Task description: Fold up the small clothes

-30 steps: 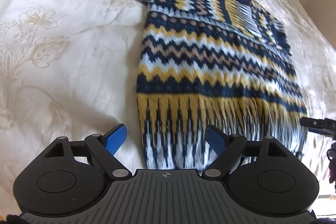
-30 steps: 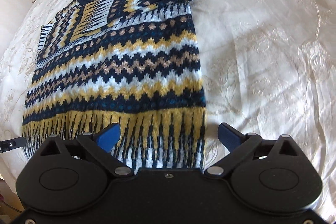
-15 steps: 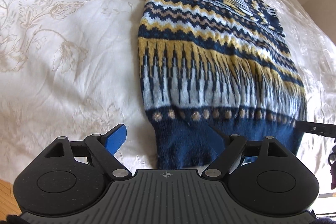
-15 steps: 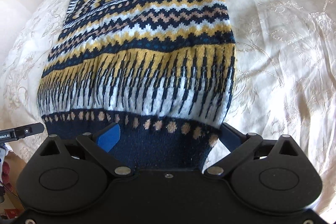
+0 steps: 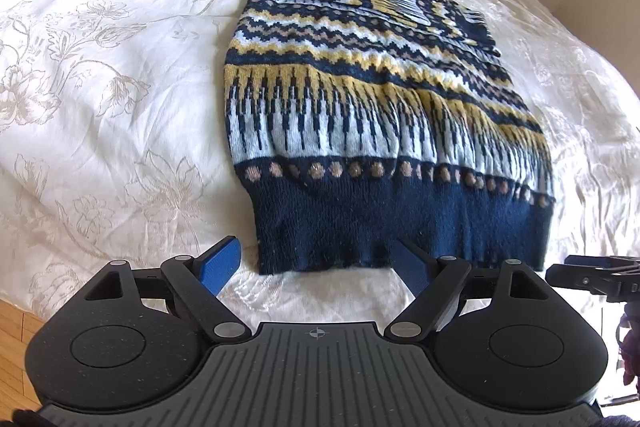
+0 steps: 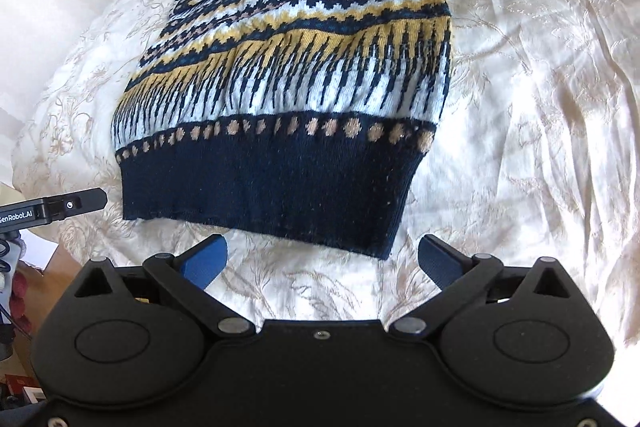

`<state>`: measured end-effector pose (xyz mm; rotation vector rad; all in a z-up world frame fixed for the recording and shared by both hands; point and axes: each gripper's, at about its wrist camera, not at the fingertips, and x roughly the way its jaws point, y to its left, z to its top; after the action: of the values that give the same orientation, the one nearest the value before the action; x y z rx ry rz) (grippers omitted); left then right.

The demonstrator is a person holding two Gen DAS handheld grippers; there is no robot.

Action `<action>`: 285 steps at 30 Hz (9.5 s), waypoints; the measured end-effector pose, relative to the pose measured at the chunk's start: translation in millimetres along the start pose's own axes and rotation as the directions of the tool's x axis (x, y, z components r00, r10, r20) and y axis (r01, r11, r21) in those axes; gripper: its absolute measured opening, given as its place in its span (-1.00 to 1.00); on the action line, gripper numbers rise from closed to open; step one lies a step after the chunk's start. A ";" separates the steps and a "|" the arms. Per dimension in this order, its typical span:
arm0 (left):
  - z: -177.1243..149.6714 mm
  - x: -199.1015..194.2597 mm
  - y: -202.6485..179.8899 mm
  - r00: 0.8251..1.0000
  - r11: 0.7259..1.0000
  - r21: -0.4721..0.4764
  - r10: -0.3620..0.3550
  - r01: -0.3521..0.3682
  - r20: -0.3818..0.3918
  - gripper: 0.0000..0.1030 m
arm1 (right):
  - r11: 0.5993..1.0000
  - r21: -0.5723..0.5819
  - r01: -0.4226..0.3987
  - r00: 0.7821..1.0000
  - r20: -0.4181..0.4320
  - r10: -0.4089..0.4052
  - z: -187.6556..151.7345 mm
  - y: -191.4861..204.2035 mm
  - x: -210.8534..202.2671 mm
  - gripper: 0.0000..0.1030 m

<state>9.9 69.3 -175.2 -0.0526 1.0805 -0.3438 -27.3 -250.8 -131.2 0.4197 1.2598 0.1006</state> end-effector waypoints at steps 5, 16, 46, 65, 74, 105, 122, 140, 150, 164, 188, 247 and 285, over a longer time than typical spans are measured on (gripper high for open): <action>-7.9 -0.5 -1.6 1.000 1.000 0.017 0.000 0.000 -0.010 0.59 | 1.000 -0.011 -0.011 1.000 0.015 0.011 -8.6 2.9 -6.4 0.99; -2.8 10.5 8.4 1.000 1.000 0.001 0.006 -0.006 -0.015 0.59 | 1.000 -0.004 0.005 1.000 0.013 -0.005 -11.0 -3.6 -3.0 0.99; 25.4 86.2 15.0 0.993 0.997 0.058 -0.049 0.056 -0.109 0.98 | 0.994 0.105 0.039 0.996 -0.087 -0.030 32.5 -28.2 64.8 1.00; 25.6 67.7 36.9 0.994 0.999 -0.035 -0.043 0.040 -0.096 -0.39 | 0.995 0.096 0.007 0.998 -0.070 -0.001 31.3 -35.9 50.9 0.24; 40.9 36.4 40.5 0.989 0.981 -0.142 -0.142 0.133 -0.052 -0.91 | 0.977 0.167 -0.132 0.990 -0.030 0.138 36.3 -36.1 15.1 -0.75; 307.4 67.4 39.0 0.918 0.945 -0.164 -0.218 0.284 0.331 -0.90 | 0.941 0.258 -0.221 0.916 0.385 0.109 303.0 -51.1 17.3 -0.75; 367.1 131.3 47.6 0.963 0.966 -0.251 0.010 0.060 0.268 -0.33 | 0.944 0.298 -0.142 0.954 0.296 0.050 385.0 -79.8 94.2 0.22; 327.4 195.0 -7.2 0.999 0.996 0.081 0.038 -0.040 0.028 -0.11 | 0.979 -0.200 0.025 0.996 0.087 -0.007 354.1 -3.3 142.3 0.35; 369.5 226.6 9.8 0.998 0.997 0.038 0.067 -0.068 0.012 -0.11 | 0.966 -0.226 0.127 0.991 0.062 -0.115 384.8 -15.1 175.0 0.36; 305.1 177.6 -10.3 0.994 0.987 0.126 0.108 -0.103 -0.034 0.01 | 0.954 -0.243 0.176 0.984 0.065 -0.165 344.8 -1.7 146.9 0.53; 238.0 129.0 -3.4 0.990 0.998 -0.046 0.037 -0.043 -0.137 0.36 | 0.990 0.083 0.112 0.989 0.085 -0.119 276.2 -59.3 77.1 0.96; 318.1 254.5 -70.8 0.962 0.979 0.035 0.204 -0.201 -0.182 1.00 | 0.852 0.262 -0.453 0.891 0.121 0.437 347.0 -143.4 162.3 1.00; 283.9 136.2 -0.4 0.967 0.970 -0.112 0.199 -0.218 -0.161 0.70 | 0.972 0.189 -0.137 0.991 0.032 0.134 351.1 -102.1 105.0 -0.37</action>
<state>314.8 -7.4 -156.8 -0.0276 1.2438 -0.0880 318.9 -401.6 -177.9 0.6715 1.2256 0.0916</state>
